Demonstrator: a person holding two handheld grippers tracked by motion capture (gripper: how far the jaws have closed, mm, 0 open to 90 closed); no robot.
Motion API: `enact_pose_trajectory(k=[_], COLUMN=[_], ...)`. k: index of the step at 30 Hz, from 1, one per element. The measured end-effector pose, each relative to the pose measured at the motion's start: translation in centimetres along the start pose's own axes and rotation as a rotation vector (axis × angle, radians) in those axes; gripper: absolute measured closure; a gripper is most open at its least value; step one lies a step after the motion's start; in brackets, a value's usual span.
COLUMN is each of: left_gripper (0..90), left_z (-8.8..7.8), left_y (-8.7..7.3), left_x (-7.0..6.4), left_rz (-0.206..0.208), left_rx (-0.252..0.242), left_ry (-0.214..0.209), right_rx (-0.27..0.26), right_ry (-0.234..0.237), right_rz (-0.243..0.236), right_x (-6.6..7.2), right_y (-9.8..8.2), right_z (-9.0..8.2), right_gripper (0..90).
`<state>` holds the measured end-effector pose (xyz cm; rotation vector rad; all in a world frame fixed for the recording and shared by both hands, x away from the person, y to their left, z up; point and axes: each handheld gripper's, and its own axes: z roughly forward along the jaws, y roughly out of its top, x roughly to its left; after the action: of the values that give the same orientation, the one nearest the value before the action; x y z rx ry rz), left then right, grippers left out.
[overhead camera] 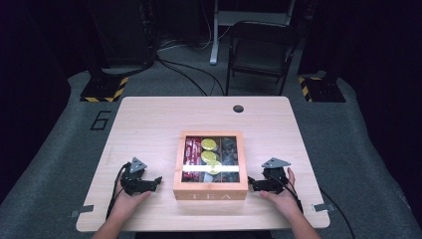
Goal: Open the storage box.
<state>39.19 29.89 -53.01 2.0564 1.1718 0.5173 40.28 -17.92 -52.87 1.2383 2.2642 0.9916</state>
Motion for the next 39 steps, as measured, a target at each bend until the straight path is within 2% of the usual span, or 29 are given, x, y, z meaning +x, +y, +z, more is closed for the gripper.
enact_pose_trajectory(k=[5, 6, 8, 13, 19, 24, 30, 31, 32, 36, 37, 39], left_gripper=[13.6, 13.6, 13.9, 14.1, 14.8, 18.9, 25.8, 29.1, 30.4, 31.6, 32.1, 32.7], left_z=[0.1, 0.1, 0.0, 0.1, 0.0, -0.3, -0.5, -0.6, -0.7, -0.9, -1.0, -1.2], left_y=[0.0, 0.0, 0.1, 0.1, 0.1, 0.1, 0.3, 0.3, 0.5, 0.7, 0.8, 1.1], left_x=[-0.2, -0.2, -0.2, -0.2, -0.3, -0.5, -0.6, -0.6, -0.6, -0.9, -1.0, -1.4], left_rz=[-0.012, -0.012, -0.01, -0.01, -0.007, -0.005, -0.017, -0.023, -0.026, -0.018, -0.017, -0.01], left_rx=[-0.009, -0.006, 0.003, 0.001, 0.005, 0.021, 0.021, 0.026, 0.035, 0.031, 0.027, 0.02], left_ry=[0.014, 0.015, 0.012, 0.011, 0.013, 0.005, -0.014, -0.023, -0.033, -0.039, -0.042, -0.046], right_rx=[0.001, -0.007, -0.004, -0.003, -0.003, 0.013, 0.026, 0.03, 0.041, 0.039, 0.031, 0.027], right_ry=[0.004, -0.003, -0.004, -0.003, -0.001, -0.003, -0.011, -0.01, -0.006, -0.008, -0.014, -0.01], right_rz=[0.0, -0.018, 0.002, -0.014, -0.009, -0.001, 0.013, 0.01, 0.025, 0.003, 0.019, 0.011], right_x=[0.0, -0.1, 0.1, 0.0, 0.1, 0.0, -0.2, -0.4, -0.3, -0.4, -0.3, -0.3], right_y=[0.0, -0.1, -0.2, -0.3, -0.3, -0.1, 0.0, 0.1, 0.2, 0.3, 0.3, 0.5], right_z=[0.0, 0.0, -0.1, -0.3, -0.3, -0.5, -0.9, -1.0, -1.2, -1.6, -1.8, -2.1], right_gripper=[12.0, 12.0, 12.0, 12.0, 12.6, 17.6, 28.1, 31.5, 32.0, 32.7, 33.1, 34.6])
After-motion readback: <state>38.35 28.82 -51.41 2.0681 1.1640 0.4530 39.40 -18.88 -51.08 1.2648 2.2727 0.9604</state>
